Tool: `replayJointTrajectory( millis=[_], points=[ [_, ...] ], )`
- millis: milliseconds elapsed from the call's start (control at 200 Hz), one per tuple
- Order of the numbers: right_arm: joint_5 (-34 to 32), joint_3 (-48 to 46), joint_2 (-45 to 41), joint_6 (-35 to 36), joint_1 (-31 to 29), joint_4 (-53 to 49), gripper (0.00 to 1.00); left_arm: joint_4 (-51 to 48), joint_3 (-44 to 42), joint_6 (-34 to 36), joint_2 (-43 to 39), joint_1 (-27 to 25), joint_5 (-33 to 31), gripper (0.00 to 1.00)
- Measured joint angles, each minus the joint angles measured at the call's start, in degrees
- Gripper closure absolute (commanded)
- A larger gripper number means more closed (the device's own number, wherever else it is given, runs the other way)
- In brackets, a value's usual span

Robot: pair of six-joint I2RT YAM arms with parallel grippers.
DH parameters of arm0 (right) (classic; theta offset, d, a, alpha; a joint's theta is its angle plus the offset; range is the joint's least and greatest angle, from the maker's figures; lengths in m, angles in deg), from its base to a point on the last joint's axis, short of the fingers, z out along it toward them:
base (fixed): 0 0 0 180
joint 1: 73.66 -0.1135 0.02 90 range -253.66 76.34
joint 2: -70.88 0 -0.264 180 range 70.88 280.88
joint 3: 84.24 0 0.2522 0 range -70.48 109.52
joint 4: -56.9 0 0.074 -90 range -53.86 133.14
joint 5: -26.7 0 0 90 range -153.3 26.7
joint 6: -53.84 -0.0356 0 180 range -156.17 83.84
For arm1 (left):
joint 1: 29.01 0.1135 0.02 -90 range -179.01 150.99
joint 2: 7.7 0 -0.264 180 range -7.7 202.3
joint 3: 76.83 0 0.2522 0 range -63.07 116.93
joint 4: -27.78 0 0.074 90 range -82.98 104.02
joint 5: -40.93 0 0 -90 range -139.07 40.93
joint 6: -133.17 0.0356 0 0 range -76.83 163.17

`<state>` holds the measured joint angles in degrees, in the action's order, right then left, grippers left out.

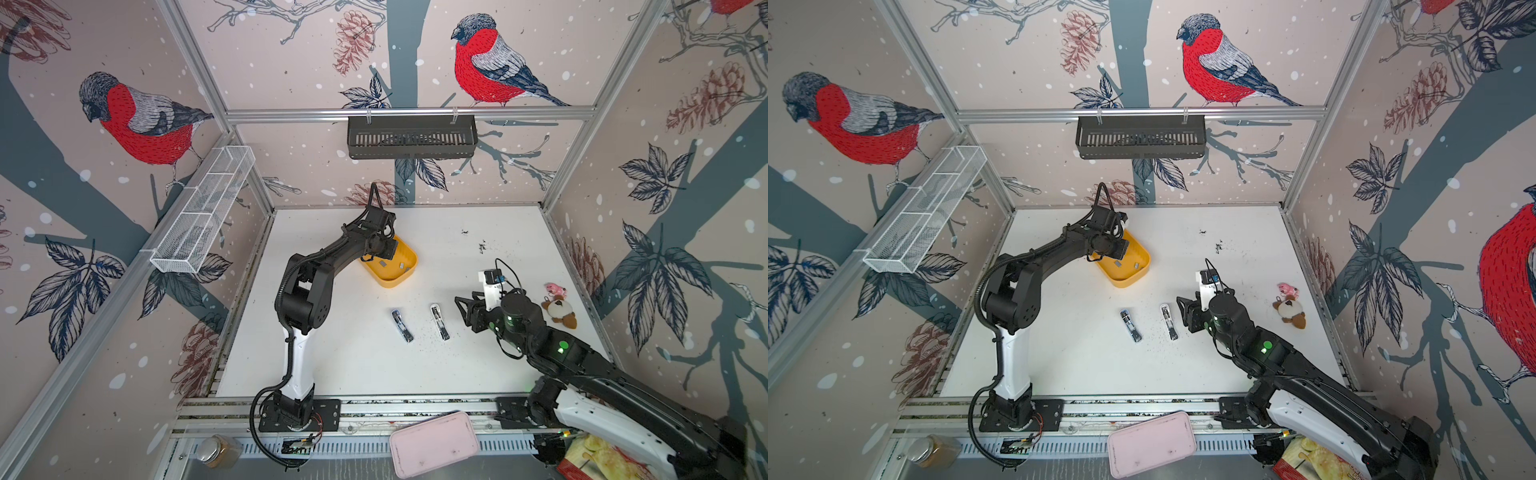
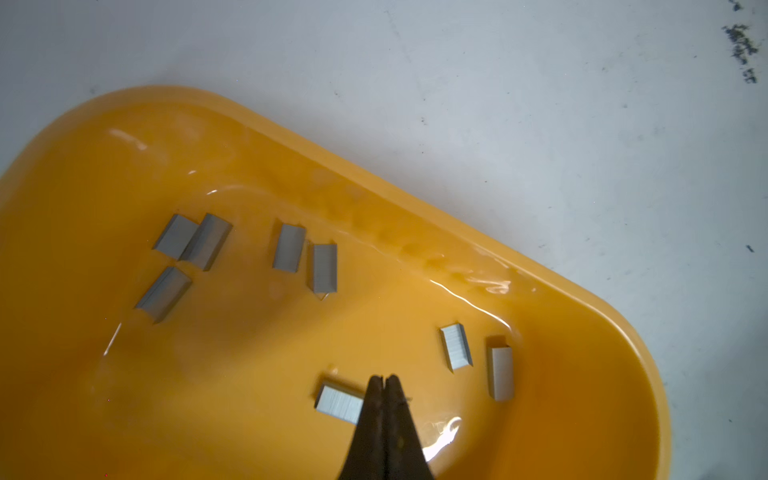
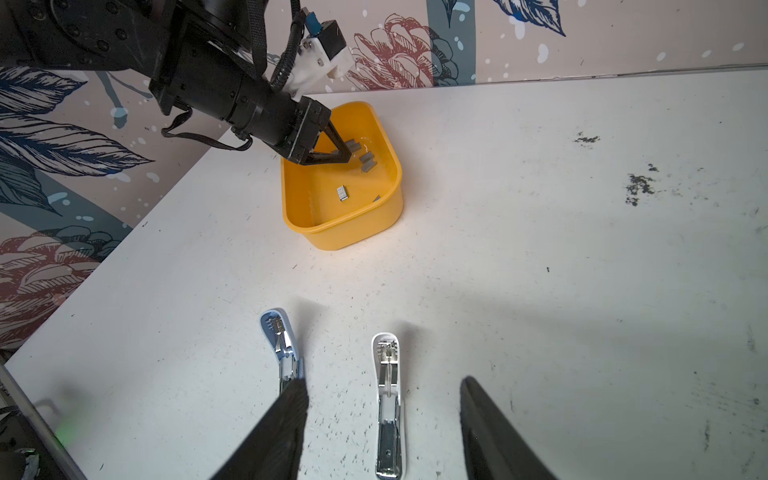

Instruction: Load the staples into the stapler

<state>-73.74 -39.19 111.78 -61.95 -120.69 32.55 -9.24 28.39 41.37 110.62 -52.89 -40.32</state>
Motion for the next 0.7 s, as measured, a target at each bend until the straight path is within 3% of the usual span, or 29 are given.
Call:
replayJointTrajectory(
  millis=[155, 465, 695],
  points=[
    [0.4, 0.0, -0.2, 0.0, 0.2, 0.2, 0.41, -0.2, 1.2, -1.2, 1.8, 0.0, -1.5, 0.89],
    [0.4, 0.0, -0.1, 0.0, 0.4, 0.2, 0.41, -1.8, 9.1, -2.4, 9.5, 0.1, -7.4, 0.85],
    [0.6, 0.0, 0.1, 0.0, 0.6, 0.2, 0.41, -2.9, 10.5, -2.5, 11.5, 0.2, -9.2, 0.85]
  ],
)
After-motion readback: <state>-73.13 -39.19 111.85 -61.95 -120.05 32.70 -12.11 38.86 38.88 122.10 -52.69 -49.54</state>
